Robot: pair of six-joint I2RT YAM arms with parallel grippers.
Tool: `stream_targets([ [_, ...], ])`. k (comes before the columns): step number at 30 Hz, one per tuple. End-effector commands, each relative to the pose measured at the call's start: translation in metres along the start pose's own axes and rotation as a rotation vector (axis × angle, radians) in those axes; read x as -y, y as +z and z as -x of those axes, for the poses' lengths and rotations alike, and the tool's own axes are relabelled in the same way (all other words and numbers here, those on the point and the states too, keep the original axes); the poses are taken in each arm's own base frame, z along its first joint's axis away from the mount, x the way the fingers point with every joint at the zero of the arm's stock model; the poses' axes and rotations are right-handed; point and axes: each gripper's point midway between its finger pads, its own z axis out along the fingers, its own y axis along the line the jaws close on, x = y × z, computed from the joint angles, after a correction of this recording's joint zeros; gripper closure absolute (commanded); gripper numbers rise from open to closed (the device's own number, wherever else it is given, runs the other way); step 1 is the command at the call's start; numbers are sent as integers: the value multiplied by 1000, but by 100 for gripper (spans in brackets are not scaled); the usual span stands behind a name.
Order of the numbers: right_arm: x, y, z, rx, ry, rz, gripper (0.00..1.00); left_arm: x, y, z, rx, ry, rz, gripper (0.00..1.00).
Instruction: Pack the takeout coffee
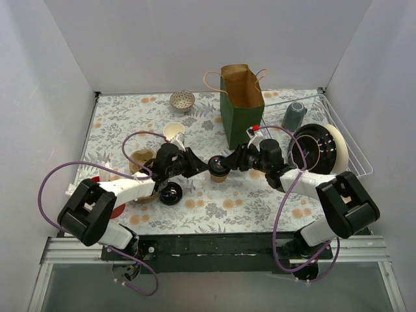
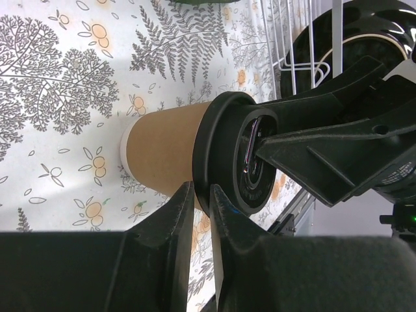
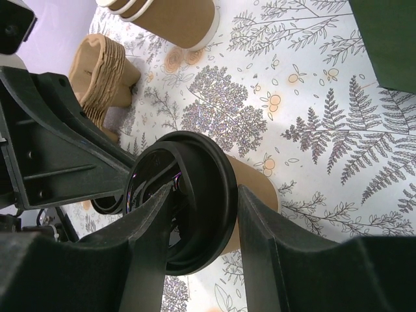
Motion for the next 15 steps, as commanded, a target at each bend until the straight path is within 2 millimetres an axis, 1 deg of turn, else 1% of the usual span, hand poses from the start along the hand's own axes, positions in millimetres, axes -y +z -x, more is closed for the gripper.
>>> stream_targets([
  [1,61,-28,-113,-324,94,-219,55,-137,-28,-103,-288,-55,462,90],
  [6,63,-31,-115,-317,98,-230,56,-139,-29,-107,-294,-42,469,91],
  [8,63,-31,-114,-314,96,-230,56,-145,-31,-112,-301,-39,491,92],
  [9,63,-31,-114,-313,97,-232,56,-144,-29,-112,-292,-39,479,93],
  [11,64,-32,-113,-311,90,-236,56,-152,-33,-121,-306,-52,491,95],
  [13,65,-32,-112,-303,84,-244,57,-150,-33,-125,-305,-53,484,96],
  [15,65,-31,-113,-305,84,-241,56,-145,-32,-124,-302,-46,470,97],
])
